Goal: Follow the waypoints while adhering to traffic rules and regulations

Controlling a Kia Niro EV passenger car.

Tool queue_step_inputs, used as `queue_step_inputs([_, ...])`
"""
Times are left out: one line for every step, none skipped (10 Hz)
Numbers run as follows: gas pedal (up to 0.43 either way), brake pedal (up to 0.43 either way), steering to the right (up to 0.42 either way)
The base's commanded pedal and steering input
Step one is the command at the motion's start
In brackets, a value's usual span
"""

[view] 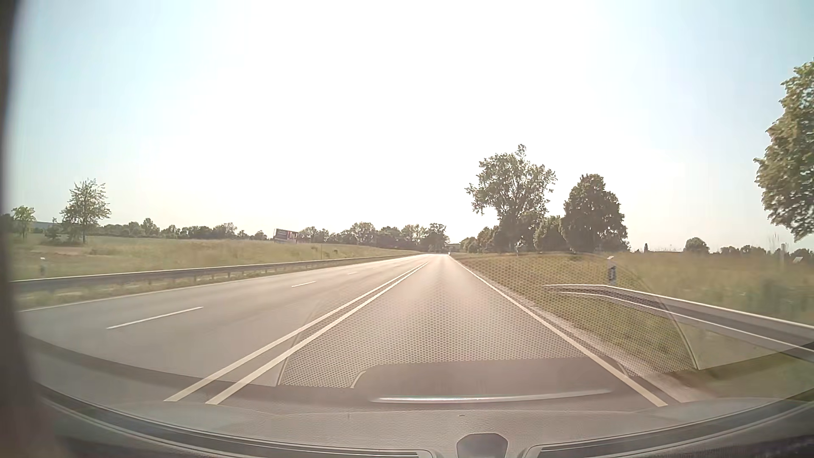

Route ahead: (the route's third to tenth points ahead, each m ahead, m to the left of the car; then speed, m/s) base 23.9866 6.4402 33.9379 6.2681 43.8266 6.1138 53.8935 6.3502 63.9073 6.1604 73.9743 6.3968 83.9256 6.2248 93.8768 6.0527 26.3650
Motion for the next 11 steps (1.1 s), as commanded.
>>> queue_step_inputs([0.461,0.006,0.005])
queue_step_inputs([0.461,0.006,0.005])
queue_step_inputs([0.461,0.006,0.005])
queue_step_inputs([0.461,0.006,0.005])
queue_step_inputs([0.461,0.006,0.005])
queue_step_inputs([0.461,0.006,0.005])
queue_step_inputs([0.461,0.006,0.005])
queue_step_inputs([0.461,0.006,0.005])
queue_step_inputs([0.461,0.006,0.005])
queue_step_inputs([0.461,0.006,0.005])
queue_step_inputs([0.461,0.006,0.005])
